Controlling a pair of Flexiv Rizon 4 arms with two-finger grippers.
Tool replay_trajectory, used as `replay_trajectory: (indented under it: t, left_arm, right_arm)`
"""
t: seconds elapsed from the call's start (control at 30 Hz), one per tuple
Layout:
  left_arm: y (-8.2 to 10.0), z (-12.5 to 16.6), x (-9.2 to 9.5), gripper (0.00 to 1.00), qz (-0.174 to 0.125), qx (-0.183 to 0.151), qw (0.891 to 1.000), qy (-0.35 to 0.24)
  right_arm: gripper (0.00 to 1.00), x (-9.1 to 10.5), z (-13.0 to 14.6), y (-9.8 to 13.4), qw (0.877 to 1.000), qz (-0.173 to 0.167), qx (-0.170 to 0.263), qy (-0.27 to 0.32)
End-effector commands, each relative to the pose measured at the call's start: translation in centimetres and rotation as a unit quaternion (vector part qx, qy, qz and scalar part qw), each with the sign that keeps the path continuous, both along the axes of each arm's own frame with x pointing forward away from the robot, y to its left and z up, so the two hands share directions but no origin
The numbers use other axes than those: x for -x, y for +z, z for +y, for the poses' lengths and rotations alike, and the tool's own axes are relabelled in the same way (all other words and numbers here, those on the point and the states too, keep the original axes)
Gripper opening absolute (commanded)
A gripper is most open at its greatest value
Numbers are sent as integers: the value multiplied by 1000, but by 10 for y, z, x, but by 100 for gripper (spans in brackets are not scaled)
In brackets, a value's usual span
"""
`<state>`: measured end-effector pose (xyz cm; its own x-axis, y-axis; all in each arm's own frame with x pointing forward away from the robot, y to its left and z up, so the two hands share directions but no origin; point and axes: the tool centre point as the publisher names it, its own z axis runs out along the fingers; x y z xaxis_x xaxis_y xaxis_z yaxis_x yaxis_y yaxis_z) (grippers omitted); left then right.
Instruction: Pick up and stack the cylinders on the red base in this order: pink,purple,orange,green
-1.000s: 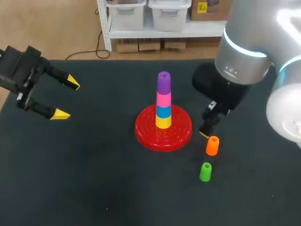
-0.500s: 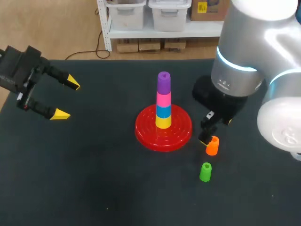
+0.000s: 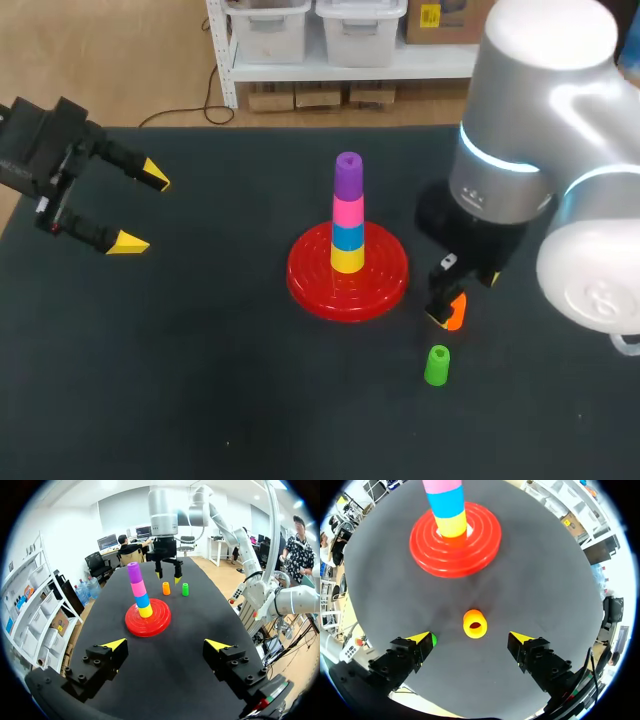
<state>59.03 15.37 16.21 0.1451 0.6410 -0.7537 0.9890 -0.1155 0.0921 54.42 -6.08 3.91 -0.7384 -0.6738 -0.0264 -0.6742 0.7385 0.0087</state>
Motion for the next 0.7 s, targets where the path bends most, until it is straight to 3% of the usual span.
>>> replay_trajectory:
  t: [0.03,0.7]
  left_arm:
    - [-1,1,1,100,-2,2,1000,0]
    - [-1,1,1,100,-2,2,1000,0]
  right_arm:
    - [100,-2,2,-9,1000,2,4,-2]
    - [100,-10,-3,-28,1000,12,4,-24]
